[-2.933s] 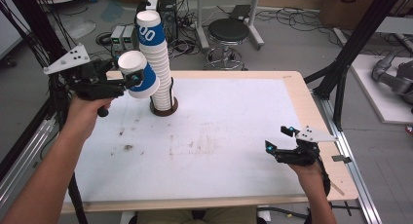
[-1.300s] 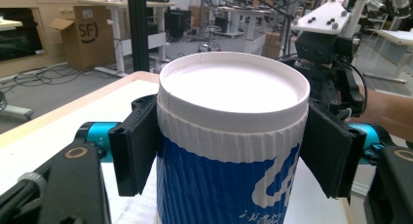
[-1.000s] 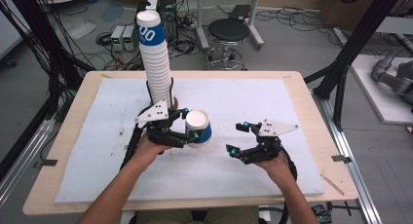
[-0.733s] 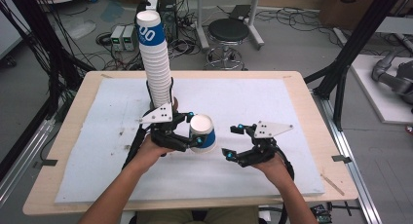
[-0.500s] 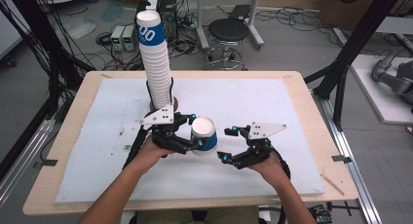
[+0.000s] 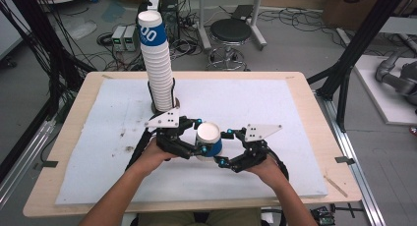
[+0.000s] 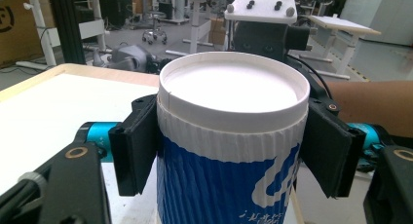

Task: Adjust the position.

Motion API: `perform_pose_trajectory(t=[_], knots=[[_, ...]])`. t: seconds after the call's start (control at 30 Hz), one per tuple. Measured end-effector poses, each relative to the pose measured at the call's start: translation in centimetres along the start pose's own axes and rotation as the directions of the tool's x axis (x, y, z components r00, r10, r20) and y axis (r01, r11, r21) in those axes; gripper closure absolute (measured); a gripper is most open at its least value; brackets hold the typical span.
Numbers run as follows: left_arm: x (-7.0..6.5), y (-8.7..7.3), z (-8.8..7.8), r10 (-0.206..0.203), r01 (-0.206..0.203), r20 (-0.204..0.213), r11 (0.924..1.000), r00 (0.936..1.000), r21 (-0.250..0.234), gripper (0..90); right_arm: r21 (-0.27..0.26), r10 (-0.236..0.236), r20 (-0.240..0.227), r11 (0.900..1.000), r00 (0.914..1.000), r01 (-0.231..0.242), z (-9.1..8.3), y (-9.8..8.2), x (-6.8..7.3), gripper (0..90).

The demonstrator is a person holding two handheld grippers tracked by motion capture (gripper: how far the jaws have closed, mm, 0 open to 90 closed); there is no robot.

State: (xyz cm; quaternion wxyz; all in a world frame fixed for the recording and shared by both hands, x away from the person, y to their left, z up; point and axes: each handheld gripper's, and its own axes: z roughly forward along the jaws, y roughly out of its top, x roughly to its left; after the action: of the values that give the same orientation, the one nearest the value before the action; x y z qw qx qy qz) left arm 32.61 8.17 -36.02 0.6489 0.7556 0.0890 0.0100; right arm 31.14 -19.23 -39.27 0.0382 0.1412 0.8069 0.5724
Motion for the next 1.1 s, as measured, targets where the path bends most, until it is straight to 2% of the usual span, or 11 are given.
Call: perform_pose_trajectory(t=[0.57,0.77,1.1], knots=[[-0.3,0.0,0.6,0.002,-0.001,0.064,0.9999,0.9979,-0.011,28.6,0.009,-0.007,-0.076,1.0,0.9971,0.008,1.2,0.1,0.1,15.5],[-0.4,0.1,0.4,0.014,-0.014,0.048,0.9999,0.9987,-0.005,29.3,0.013,-0.045,-0.065,0.999,0.9969,0.046,1.1,0.1,0.3,23.3],[-0.6,0.2,0.4,0.02,-0.02,0.042,0.9998,0.9989,-0.001,29.6,0.01,-0.054,-0.067,0.998,0.9963,0.055,0.9,0.2,0.5,27.7]])
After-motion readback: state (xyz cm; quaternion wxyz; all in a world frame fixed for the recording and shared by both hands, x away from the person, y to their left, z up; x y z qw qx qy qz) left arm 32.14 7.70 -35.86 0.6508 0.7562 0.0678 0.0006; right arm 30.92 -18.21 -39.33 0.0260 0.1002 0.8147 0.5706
